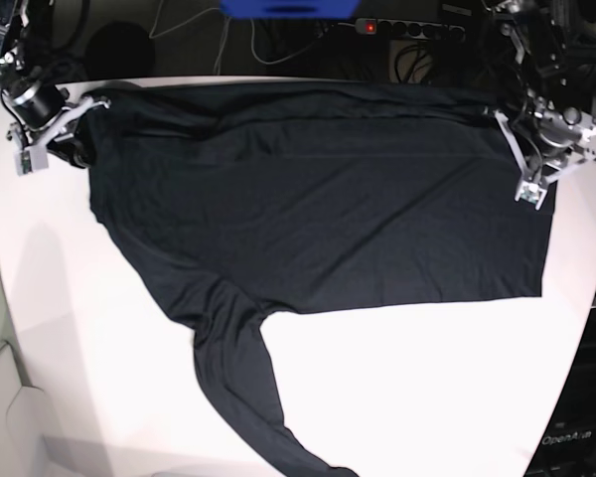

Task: Fold the T-shirt properly
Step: 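Open both grippers and release the shoulder edge, then move both grippers down along the shirt's sides toward the hem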

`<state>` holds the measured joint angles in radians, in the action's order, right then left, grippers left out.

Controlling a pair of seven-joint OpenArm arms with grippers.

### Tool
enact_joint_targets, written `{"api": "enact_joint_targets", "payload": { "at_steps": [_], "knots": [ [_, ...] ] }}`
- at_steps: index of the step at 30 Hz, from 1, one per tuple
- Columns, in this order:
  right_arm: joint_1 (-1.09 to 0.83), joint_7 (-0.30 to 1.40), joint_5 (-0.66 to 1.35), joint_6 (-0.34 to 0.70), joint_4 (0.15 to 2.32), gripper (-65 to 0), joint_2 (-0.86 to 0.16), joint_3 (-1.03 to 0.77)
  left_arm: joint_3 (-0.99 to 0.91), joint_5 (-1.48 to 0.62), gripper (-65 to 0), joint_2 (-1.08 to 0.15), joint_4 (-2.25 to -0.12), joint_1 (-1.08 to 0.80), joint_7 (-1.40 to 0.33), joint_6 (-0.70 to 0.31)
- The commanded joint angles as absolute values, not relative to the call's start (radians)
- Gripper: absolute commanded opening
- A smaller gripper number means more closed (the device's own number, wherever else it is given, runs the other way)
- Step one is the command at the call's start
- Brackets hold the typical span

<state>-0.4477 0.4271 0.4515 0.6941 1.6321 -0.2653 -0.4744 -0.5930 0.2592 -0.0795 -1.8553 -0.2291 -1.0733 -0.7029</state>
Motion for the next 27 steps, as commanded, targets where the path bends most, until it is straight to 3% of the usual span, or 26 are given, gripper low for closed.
{"api": "enact_joint_targets", "payload": {
  "at_steps": [1,4,8,10,13,15,21,27],
  "knots": [
    [-0.449,0.406,0.467,0.698,1.650,-58.2,-0.280,-0.478,-0.595,0.263,-55.2,-0.085,-1.883,-0.219,-1.069,-0.698],
    [-0.449,0.407,0.467,0.698,1.647,-52.8,-0.315,-0.467,-0.598,0.266,-55.1,-0.084,-1.903,-0.203,-1.070,-0.698],
    [-0.423,0.409,0.467,0.698,1.644,-41.0,-0.378,-0.420,-0.610,0.266,-54.7,-0.084,-1.925,-0.176,-1.070,-0.698],
    [-0.401,0.418,0.466,0.698,1.643,-35.8,-0.407,-0.404,-0.636,0.260,-50.1,-0.084,-1.929,-0.145,-1.070,-0.698],
    [-0.338,0.498,0.466,0.698,1.643,-29.8,-0.433,-0.401,-0.684,0.257,-37.1,-0.088,-1.919,-0.081,-1.067,-0.698],
    [-0.294,0.555,0.466,0.698,1.639,-28.1,-0.441,-0.401,-0.696,0.257,-32.4,-0.094,-1.903,-0.035,-1.059,-0.698],
    [-0.125,0.719,0.466,0.698,1.586,-27.8,-0.441,-0.398,-0.659,0.260,-32.3,-0.199,-1.661,0.171,-1.055,-0.698],
    [0.033,0.760,0.466,0.698,1.392,-27.8,-0.437,-0.398,-0.644,0.266,-32.3,-0.263,-1.351,0.318,-0.935,-0.698]
  ]
}}
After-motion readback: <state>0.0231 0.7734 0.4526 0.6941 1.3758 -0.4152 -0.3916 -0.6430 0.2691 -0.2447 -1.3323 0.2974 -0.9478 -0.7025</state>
